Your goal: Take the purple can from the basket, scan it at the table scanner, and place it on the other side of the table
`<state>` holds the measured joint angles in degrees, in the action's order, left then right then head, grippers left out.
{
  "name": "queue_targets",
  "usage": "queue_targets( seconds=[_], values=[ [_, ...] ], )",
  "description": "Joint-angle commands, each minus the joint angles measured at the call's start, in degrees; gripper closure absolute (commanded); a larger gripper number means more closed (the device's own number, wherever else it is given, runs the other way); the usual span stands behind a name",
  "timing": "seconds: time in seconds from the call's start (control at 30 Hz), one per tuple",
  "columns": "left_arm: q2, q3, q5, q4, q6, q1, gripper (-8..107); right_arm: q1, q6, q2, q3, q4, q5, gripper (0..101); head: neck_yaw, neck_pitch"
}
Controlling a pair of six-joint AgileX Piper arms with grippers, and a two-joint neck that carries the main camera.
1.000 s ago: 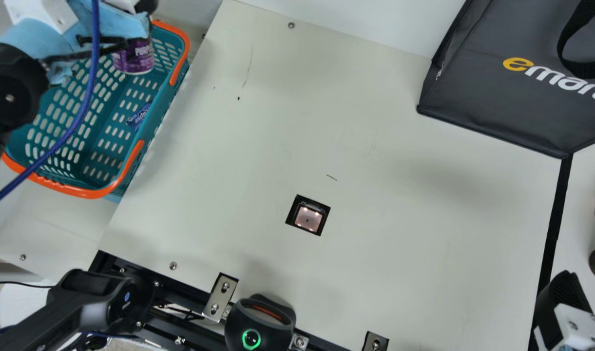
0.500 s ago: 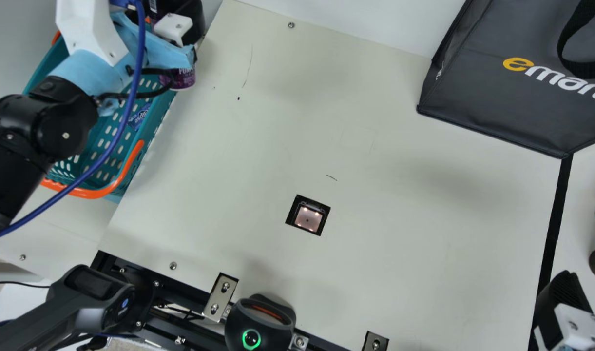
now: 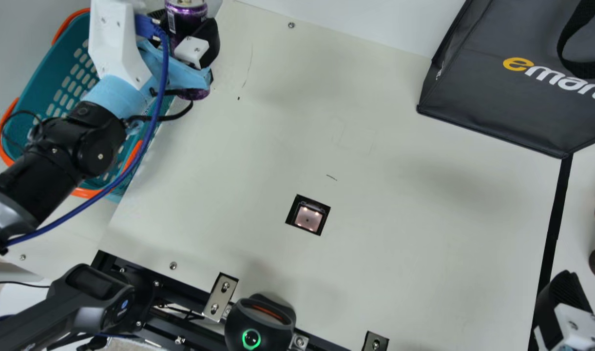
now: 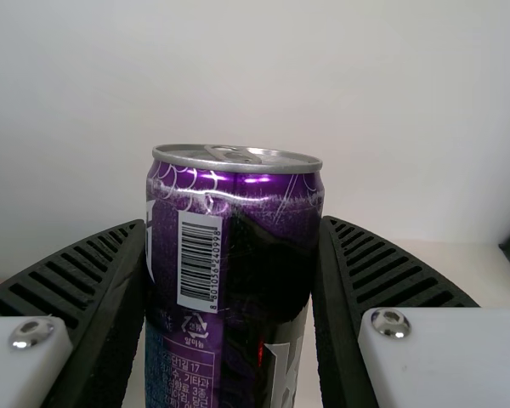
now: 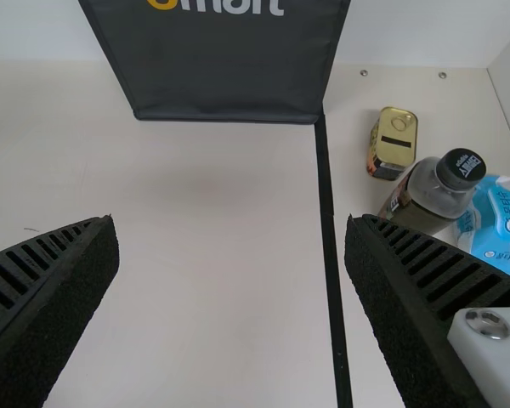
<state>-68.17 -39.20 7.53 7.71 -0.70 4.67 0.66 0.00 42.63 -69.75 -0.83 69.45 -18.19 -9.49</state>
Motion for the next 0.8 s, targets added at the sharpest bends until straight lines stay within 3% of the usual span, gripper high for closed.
queue_targets(
  seconds=[0.0,0.27,0.53,0.77],
  values=[
    [-0.8,1.4,3.0,0.7,-0.7,0.1,107,0.0,0.0,0.0,0.0,0.0,0.0,6,-0.2,1.6],
    [-6.8,2.5,10.8,5.8,-4.9,2.3,107,0.0,0.0,0.0,0.0,0.0,0.0,6,-0.2,1.6],
    [-15.2,-0.5,17.4,10.2,-7.8,6.0,107,0.0,0.0,0.0,0.0,0.0,0.0,6,-0.2,1.6],
    [-22.0,-3.7,21.5,9.9,-7.4,7.1,107,0.0,0.0,0.0,0.0,0.0,0.0,6,-0.2,1.6]
  ],
)
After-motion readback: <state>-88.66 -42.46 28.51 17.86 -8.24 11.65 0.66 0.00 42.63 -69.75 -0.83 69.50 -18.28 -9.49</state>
